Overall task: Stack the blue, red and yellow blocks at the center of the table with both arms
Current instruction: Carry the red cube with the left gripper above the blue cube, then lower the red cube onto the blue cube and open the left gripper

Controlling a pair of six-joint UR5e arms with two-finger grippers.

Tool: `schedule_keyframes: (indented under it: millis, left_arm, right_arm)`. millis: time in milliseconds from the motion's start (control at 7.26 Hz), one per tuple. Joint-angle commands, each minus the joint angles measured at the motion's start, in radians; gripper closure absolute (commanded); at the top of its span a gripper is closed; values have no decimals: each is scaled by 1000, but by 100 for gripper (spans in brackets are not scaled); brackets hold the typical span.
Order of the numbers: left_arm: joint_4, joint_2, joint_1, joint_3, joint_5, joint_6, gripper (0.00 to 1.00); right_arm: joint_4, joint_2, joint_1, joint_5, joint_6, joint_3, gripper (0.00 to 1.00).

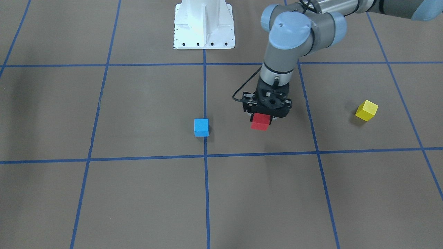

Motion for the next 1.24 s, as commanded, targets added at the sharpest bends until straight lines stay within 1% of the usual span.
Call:
schedule_keyframes:
  millis: [0,138,551,689,826,964,1102]
  left_arm:
    - [0,-102,56,111,23,-85,100]
    - [0,-101,73,122,48,-88,99]
    - [0,-94,73,124,48,-108,97]
    - [-3,-94,73,133,48,-108,93]
    - [-3,-94,74,136,48,-113,86]
    - [-4,-94,74,142,48,-126,76]
    - [-3,-93,79,144,48,-126,73]
  right_arm:
    - [0,-5,0,0,1,0,0]
    - [0,-7,0,0,2,0,0]
    - [0,-5,0,0,14,2,0]
    - [0,-5,0,2,14,2,0]
    - [0,-5,0,2,13,2,0]
    - [0,-5,0,2,13,2,0]
    - [2,-5,0,2,13,2,0]
